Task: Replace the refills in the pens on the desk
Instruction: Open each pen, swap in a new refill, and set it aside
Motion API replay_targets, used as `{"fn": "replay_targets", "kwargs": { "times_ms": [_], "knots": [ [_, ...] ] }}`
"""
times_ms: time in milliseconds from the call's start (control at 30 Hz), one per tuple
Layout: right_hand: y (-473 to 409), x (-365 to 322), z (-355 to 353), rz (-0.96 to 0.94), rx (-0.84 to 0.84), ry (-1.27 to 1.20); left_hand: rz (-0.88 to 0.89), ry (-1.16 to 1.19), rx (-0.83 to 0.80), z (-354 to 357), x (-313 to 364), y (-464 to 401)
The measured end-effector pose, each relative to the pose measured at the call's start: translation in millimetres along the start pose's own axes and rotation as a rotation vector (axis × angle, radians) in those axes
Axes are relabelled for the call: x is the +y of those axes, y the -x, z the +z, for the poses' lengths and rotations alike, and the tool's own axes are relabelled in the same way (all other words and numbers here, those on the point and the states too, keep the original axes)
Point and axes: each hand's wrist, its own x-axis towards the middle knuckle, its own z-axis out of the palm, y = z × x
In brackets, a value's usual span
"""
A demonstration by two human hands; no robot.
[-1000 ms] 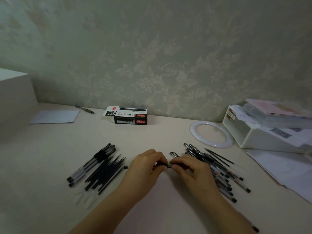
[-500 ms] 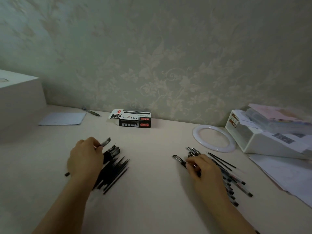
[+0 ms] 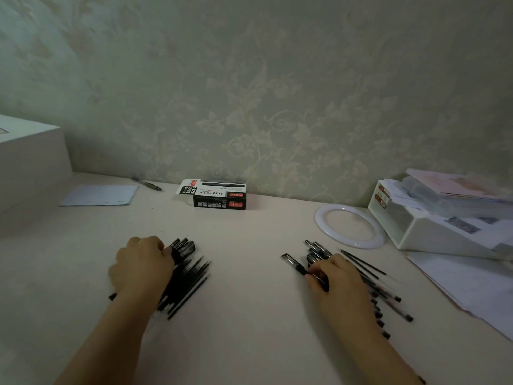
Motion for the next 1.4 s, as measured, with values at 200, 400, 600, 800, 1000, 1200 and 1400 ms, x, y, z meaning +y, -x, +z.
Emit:
{"fn": "replay_targets", "kwargs": {
  "times_ms": [200,400,600,800,1000,1200,1400],
  "knots": [
    [0.9,-3.1,0.4,0.007,-0.048,0.091,0.374,0.215,0.15,3.0,33.0,25.8],
    [-0.2,-11.2,-0.1,-0.028,-0.016,0.057,0.625,0.493,-0.149,31.2,62.4,69.8],
    [4.0,-36.7,1.9,-0.302,0.1,-0.217,0.613,0.869,-0.384,34.4,74.9,81.0],
    [7.7,-34.9,8.3,-0.266,0.021,-0.361,0.803,1.009,-0.313,26.6,79.0,86.1],
    [7.1,-32.2,8.2,-0.002,-0.062,-0.661,0.873,0.653,-0.107,17.4,72.6,79.3],
    [6.0,-33.0,7.3,-0.017,-0.182,-0.85,1.018,0.297,-0.253,29.2,67.2,80.5],
    [5.1,-29.8,10.0,0.017,-0.214,-0.897,1.038,0.274,-0.223,29.8,69.2,74.7]
  ]
}}
